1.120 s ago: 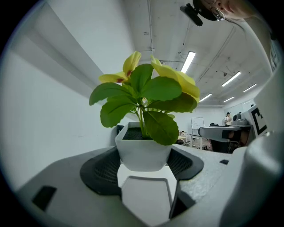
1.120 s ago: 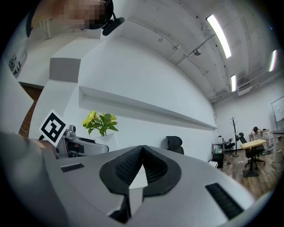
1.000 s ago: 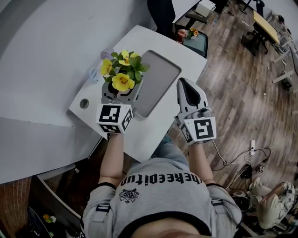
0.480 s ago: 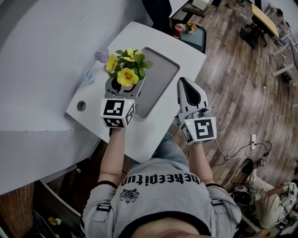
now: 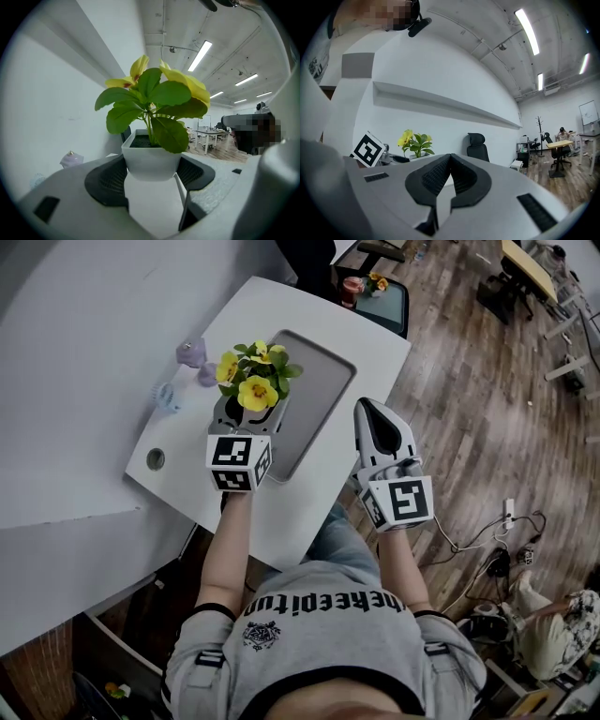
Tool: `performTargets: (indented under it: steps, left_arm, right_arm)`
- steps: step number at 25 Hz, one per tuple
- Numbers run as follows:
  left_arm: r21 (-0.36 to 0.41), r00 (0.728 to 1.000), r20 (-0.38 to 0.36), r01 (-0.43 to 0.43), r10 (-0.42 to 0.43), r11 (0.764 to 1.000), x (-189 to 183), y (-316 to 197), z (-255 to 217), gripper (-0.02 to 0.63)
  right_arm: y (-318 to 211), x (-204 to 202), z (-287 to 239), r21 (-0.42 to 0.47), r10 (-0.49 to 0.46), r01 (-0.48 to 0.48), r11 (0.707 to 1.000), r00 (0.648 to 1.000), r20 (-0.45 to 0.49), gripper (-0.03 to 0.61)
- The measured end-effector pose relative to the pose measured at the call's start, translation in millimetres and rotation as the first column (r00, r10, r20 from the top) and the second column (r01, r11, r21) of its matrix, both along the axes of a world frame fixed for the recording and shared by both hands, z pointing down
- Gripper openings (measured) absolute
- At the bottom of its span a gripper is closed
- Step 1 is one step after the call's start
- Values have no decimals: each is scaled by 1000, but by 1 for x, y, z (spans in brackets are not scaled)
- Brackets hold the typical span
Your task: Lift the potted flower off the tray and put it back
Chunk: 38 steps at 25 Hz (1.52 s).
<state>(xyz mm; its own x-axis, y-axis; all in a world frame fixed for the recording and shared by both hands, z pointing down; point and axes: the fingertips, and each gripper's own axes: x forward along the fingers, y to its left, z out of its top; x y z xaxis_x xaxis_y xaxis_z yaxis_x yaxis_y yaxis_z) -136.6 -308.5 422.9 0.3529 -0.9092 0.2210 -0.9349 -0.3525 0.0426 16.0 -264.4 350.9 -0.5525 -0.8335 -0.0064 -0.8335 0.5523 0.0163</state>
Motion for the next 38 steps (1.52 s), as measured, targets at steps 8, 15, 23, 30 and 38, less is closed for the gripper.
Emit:
performTargets:
  steps: [8,15,23,30,38]
  left_arm:
    - [-51,1000,20,-13,14,999,7,-18,32,328]
    - [-99,999,30,-24,27,995,12,-35,61,328]
    - [-154,998,51,-35,43,988,18,-52,92,328]
    - [-200,995,79,-42,59,979,21,-62,121,328]
    - [-254,993,98,-39,66,967,22,-71,151,328]
  right_arm:
    - [-11,4,17,-33,10,-10,999,1000,-6,3]
    - [-24,5,29,-58,15,-15,998,1000,-15,3]
    - [-39,9,41,-89,25,-27,996,999,-25,3]
    - [-47,9,56,-113,26,-29,993,999,-26,3]
    - [-55,9,70,-140,25,-29,990,999,-31,3]
